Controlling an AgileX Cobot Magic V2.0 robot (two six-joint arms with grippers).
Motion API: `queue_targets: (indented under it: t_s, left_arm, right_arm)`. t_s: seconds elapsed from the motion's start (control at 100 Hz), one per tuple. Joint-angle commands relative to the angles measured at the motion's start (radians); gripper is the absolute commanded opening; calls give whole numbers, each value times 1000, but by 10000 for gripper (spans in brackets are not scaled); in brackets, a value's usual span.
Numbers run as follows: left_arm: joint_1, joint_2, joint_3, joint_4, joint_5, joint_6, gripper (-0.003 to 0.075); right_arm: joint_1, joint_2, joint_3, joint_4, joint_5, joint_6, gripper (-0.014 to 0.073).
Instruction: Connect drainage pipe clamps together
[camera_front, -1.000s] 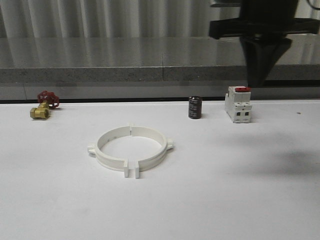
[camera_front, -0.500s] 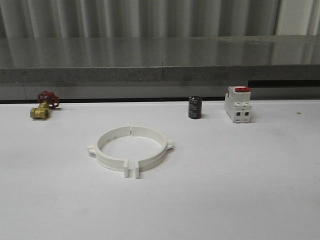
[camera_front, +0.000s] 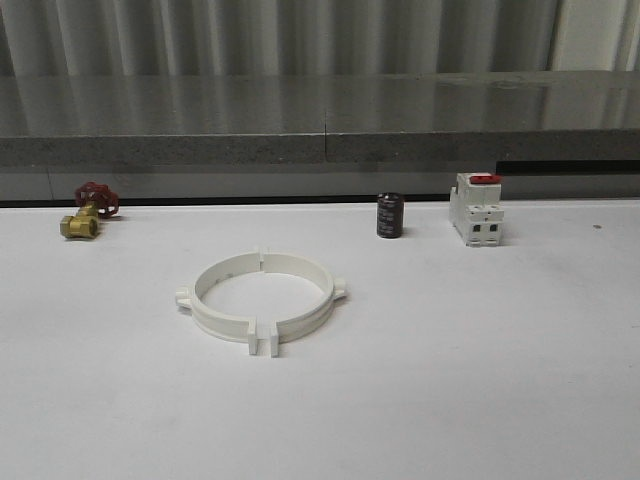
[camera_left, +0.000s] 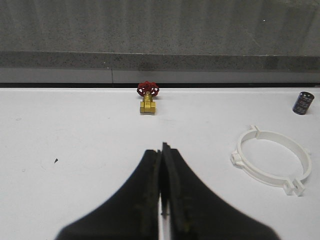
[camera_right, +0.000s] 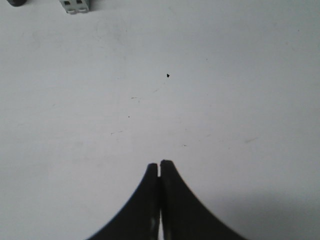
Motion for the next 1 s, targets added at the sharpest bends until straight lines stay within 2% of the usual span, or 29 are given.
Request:
queue_targets:
  t_s: [0.0,0.1,0.18,0.49,0.77,0.89,0.99]
  left_arm:
    - [1,10,-26,1,-76,-1,-21]
    - [1,10,-26,1,-76,-1,-21]
    - [1,10,-26,1,-76,-1,-21]
    - [1,10,-26,1,-76,-1,-21]
    - [1,10,-26,1,-76,-1,-21]
    - [1,10,-26,1,-76,-1,-21]
    - [1,10,-26,1,-76,-1,-21]
  right_arm:
    - [-4,-113,22,12,-9,-4,-65]
    - [-4,-210,58,54,177,28,-65]
    - [-4,-270,78,48,181,40,-65]
    - [-3,-441,100,-7,54,-10,-65]
    - [-3,-572,196,-1,-47,-5,-65]
    - [-3,-613,234,-3,-164,-36,-65]
    - [-3,-647,270,-3,-321,-78,-65]
